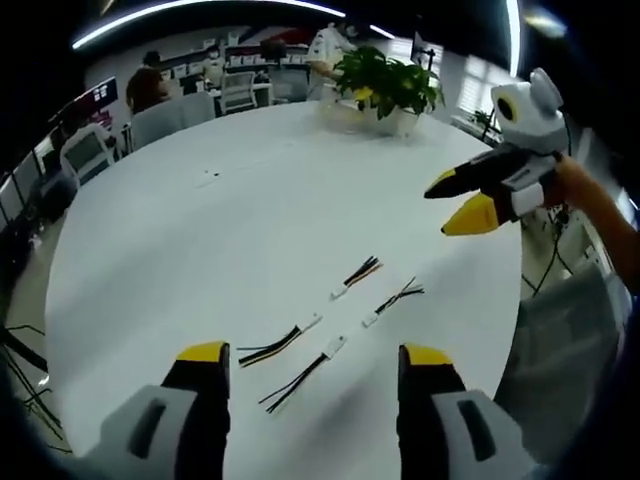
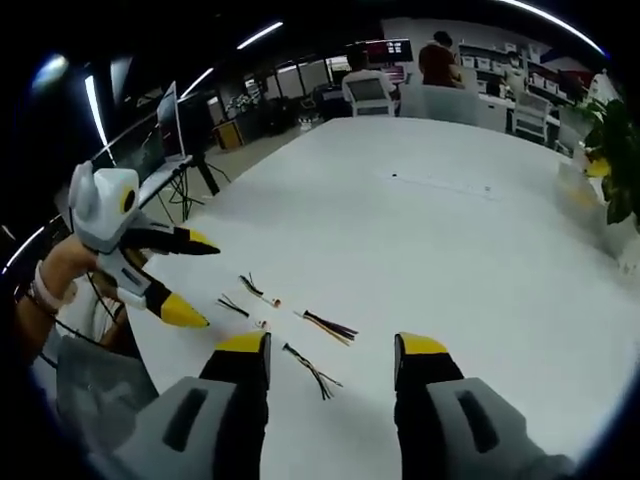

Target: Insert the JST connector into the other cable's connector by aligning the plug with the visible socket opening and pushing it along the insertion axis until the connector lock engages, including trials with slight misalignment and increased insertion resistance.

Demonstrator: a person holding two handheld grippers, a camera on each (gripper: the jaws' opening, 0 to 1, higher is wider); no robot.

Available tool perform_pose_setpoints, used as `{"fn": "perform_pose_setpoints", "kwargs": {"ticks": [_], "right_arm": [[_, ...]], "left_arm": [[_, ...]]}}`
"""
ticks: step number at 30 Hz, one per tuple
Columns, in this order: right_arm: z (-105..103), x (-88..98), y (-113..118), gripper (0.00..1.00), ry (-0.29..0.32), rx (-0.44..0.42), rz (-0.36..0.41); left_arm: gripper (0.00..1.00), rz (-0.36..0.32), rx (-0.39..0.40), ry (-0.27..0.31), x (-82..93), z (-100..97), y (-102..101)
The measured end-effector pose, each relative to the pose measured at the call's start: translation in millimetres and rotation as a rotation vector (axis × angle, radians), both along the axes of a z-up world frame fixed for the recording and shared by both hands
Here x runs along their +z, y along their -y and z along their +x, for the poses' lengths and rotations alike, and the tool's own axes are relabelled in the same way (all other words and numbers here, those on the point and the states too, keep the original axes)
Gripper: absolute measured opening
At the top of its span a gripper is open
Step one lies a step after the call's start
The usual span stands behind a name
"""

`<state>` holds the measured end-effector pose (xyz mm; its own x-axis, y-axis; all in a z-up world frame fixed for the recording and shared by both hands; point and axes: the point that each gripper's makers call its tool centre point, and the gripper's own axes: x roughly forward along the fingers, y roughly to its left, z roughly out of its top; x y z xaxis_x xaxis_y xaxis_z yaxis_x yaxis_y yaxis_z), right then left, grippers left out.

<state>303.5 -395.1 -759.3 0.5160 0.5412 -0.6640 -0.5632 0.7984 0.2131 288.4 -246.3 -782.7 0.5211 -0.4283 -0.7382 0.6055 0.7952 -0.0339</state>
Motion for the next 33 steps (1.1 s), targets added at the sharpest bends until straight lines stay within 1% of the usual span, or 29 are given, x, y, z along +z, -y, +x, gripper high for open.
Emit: {"fn": "perform_pose_setpoints", "kwargs": {"ticks": [3, 6, 8, 12, 15, 19, 21, 24, 30, 31, 33], "right_arm": [[3.0, -2.5, -2.1, 0.47, 0.0, 0.0, 0.002], [4.8, -4.4, -1.8, 0.46, 0.003, 0.004, -0.001], [3.6, -5.0, -1.8, 0.44, 0.003, 0.008, 0.0], [4.1, -13.3, -2.1, 0.4, -0.015, 0.024, -0.008], [2.9, -17.8, -2.6, 0.4, -0.02, 0.031, -0.027], [2.7, -21.5, -4.3, 0.4, -0.023, 0.037, -0.032], [3.0, -21.8, -5.6, 0.4, -0.017, 0.044, -0.038], [3.2, -22.1, -7.7, 0.39, -0.012, 0.052, -0.04], [3.8, -29.7, -9.9, 0.38, -0.015, 0.09, -0.067], [3.9, -31.4, -10.7, 0.38, -0.019, 0.101, -0.072], [3.4, -31.4, -13.6, 0.37, -0.015, 0.12, -0.076]], "left_arm": [[0.64, -0.049, -0.019, 0.007, 2.9, 3.2, 10.8], [0.62, -0.059, -0.042, 0.016, 3.5, 4.2, 16.6], [0.61, -0.05, -0.052, 0.023, 1.6, 6.1, 18.9], [0.6, -0.034, -0.088, 0.007, -6.2, 4.6, 23.0], [0.58, -0.032, -0.095, 0.008, -9.2, 4.9, 24.3], [0.56, -0.006, -0.1, 0.014, -15.6, 4.1, 22.6], [0.55, -0.012, -0.085, 0.005, -17.6, 3.7, 21.0], [0.53, -0.024, -0.019, -0.052, -23.1, 0.3, 14.8], [0.48, -0.042, -0.013, -0.017, -19.2, 3.3, 8.0], [0.47, -0.039, -0.009, -0.007, -19.2, 4.8, 5.6], [0.45, -0.05, 0.013, -0.006, -19.0, 6.6, 2.4]]}}
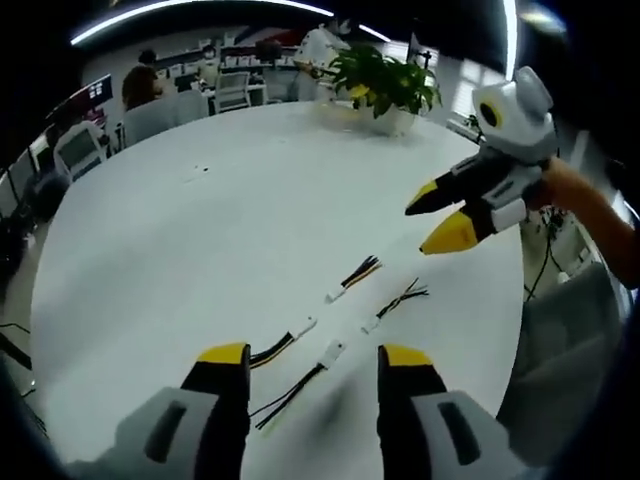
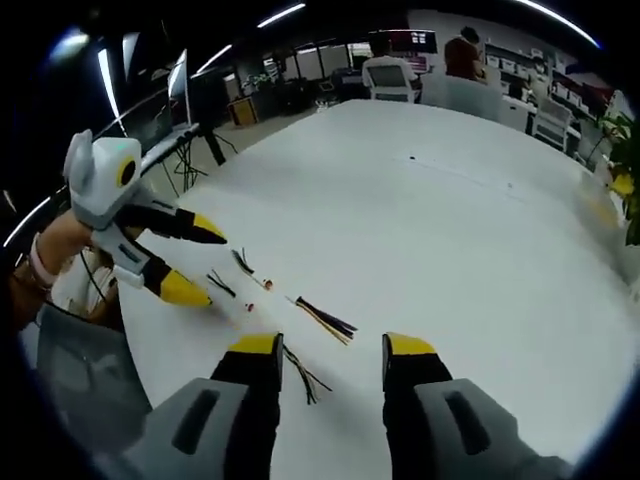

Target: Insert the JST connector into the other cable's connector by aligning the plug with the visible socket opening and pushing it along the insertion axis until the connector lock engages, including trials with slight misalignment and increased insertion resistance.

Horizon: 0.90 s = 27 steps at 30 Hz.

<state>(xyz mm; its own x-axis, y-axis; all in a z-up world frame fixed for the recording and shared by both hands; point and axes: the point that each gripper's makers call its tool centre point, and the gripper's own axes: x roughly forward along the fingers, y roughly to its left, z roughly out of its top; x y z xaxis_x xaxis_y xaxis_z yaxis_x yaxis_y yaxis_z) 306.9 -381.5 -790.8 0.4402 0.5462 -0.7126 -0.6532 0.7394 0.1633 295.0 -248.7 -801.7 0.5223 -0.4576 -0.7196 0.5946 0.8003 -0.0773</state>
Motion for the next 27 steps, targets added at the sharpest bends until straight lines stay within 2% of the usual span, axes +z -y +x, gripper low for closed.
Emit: {"fn": "perform_pose_setpoints", "kwargs": {"ticks": [2, 4, 9, 14, 18, 20, 21, 24, 27], "right_arm": [[0.7, 0.3, -3.2, 0.36, 0.01, 0.017, -0.003], [2.6, -2.3, -4.3, 0.36, 0.014, 0.029, -0.007], [2.8, -9.3, -11.6, 0.34, 0.012, 0.067, -0.014], [4.6, -16.4, -18.9, 0.33, 0.019, 0.107, -0.026], [6.7, -20.7, -25.2, 0.33, 0.04, 0.15, -0.033], [8.5, -23.9, -27.3, 0.33, 0.057, 0.18, -0.048], [11.6, -24.7, -27.7, 0.33, 0.087, 0.196, -0.062], [13.1, -27.3, -32.5, 0.32, 0.133, 0.265, -0.068], [13.3, -28.4, -40.5, 0.3, 0.168, 0.332, -0.034]], "left_arm": [[0.45, -0.055, 0.043, -0.022, 0.4, 0.2, 0.0], [0.44, -0.075, 0.054, -0.018, 0.4, 2.5, -2.3], [0.43, -0.04, 0.056, 0.001, -5.3, 5.5, -10.2], [0.41, -0.076, 0.049, 0.018, -3.6, 8.0, -9.7], [0.38, -0.053, 0.026, 0.037, -8.0, 11.4, -11.3], [0.37, -0.049, 0.019, 0.03, -10.6, 11.6, -12.5], [0.34, -0.068, 0.029, 0.026, -10.5, 12.7, -12.4], [0.24, -0.094, 0.009, 0.067, -7.1, 16.3, -9.7], [0.23, -0.062, -0.031, 0.107, -9.6, 19.4, -10.9]]}}
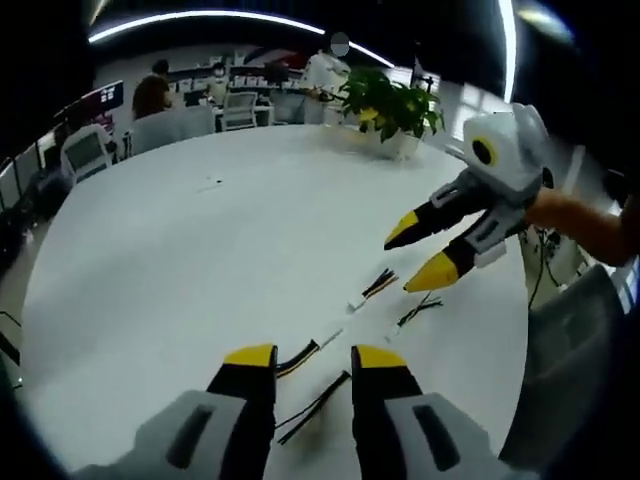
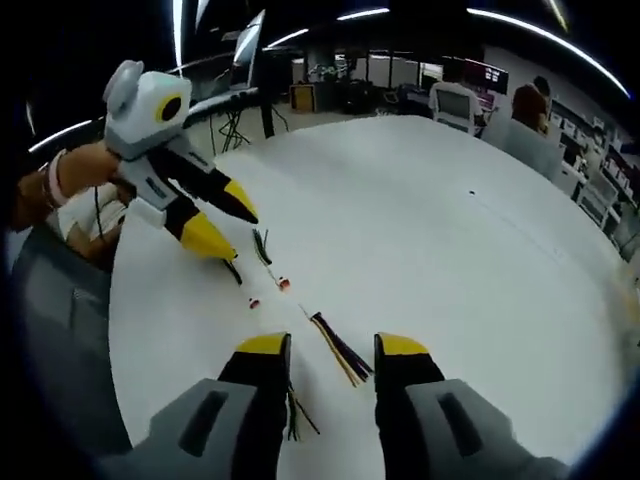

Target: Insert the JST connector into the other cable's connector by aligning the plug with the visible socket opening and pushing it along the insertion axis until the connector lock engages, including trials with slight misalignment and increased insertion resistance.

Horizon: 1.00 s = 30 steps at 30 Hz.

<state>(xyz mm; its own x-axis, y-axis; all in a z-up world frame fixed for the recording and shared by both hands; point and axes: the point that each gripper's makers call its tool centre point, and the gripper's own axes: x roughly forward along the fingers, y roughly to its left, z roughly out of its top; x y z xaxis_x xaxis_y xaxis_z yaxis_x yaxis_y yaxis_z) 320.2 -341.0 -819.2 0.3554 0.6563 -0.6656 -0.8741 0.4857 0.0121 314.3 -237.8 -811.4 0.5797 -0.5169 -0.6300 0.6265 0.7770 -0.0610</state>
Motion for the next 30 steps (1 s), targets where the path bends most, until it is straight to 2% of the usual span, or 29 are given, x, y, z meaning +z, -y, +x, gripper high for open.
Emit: {"fn": "perform_pose_setpoints", "kwargs": {"ticks": [4, 6, 8, 10, 13, 18, 21, 25, 30], "right_arm": [[1.1, -3.9, -3.2, 0.26, 0.022, 0.056, 0.004], [2.1, -7.4, -3.4, 0.25, 0.048, 0.094, -0.017], [1.2, -9.1, -5.2, 0.24, 0.057, 0.124, -0.017], [-1.3, -10.5, -8.5, 0.23, 0.05, 0.153, -0.01], [-3.6, -11.9, -12.7, 0.21, 0.053, 0.188, -0.002], [-6.3, -14.3, -17.9, 0.16, 0.056, 0.228, 0.01], [-7.8, -16.4, -20.5, 0.13, 0.055, 0.252, 0.017], [-5.6, -21.7, -22.0, 0.12, 0.05, 0.264, 0.013], [-3.0, -24.2, -23.7, 0.11, 0.049, 0.28, 0.013]], "left_arm": [[0.23, 0.032, -0.078, 0.032, -4.5, 0.0, 2.3], [0.23, 0.021, -0.123, 0.065, -3.0, 0.8, 6.9], [0.17, 0.012, -0.167, 0.094, -0.8, 1.0, 11.6], [0.16, 0.016, -0.156, 0.076, -3.5, 1.6, 10.3], [0.15, 0.024, -0.167, 0.085, -6.6, 4.6, 10.1], [0.14, 0.036, -0.237, 0.117, -8.7, 3.7, 13.7], [0.14, 0.074, -0.3, 0.16, -10.7, 3.7, 13.5], [0.13, 0.069, -0.309, 0.149, -15.7, 5.2, 11.9], [0.12, 0.079, -0.36, 0.149, -24.8, 5.2, 15.0]]}}
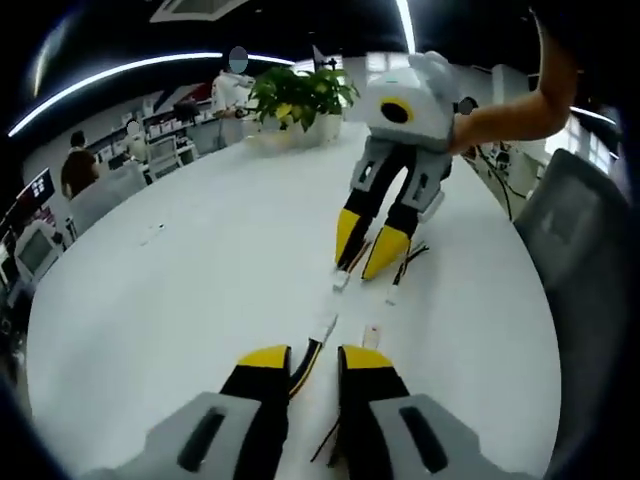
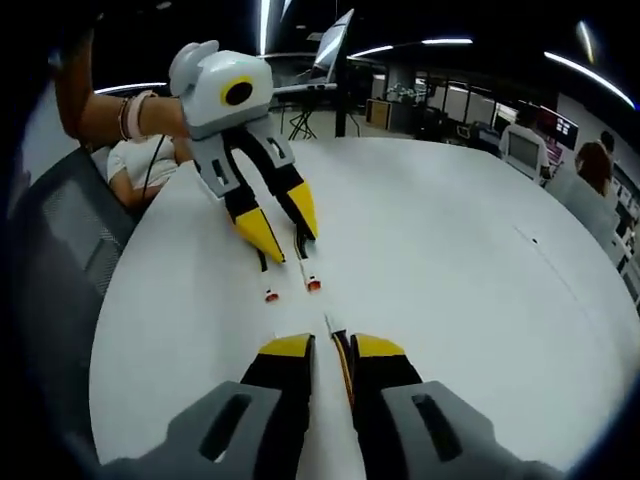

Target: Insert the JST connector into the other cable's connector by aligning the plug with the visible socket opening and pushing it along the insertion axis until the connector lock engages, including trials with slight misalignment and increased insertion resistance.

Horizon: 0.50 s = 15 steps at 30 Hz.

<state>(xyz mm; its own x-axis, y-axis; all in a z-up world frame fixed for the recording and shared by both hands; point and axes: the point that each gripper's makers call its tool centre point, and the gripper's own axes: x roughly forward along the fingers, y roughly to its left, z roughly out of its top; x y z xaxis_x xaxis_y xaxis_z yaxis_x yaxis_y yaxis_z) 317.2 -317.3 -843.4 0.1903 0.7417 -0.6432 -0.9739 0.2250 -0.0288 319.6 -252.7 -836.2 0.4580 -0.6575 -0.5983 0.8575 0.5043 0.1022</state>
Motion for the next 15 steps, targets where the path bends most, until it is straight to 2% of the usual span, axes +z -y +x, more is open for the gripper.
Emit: {"fn": "perform_pose_setpoints", "kwargs": {"ticks": [6, 12, 15], "right_arm": [[0.5, -1.3, -1.4, 0.12, 0.014, 0.024, -0.013], [4.9, -3.7, -1.9, 0.13, 0.014, 0.03, -0.007], [3.8, -1.9, -3.3, 0.12, 0.009, 0.033, 0.002]], "left_arm": [[0.1, -0.032, -0.011, -0.005, -1.8, 3.4, 6.3], [0.1, -0.023, -0.024, 0.001, -6.8, 4.7, 8.2], [0.09, -0.046, -0.021, -0.013, -8.7, 4.2, 8.0]]}}
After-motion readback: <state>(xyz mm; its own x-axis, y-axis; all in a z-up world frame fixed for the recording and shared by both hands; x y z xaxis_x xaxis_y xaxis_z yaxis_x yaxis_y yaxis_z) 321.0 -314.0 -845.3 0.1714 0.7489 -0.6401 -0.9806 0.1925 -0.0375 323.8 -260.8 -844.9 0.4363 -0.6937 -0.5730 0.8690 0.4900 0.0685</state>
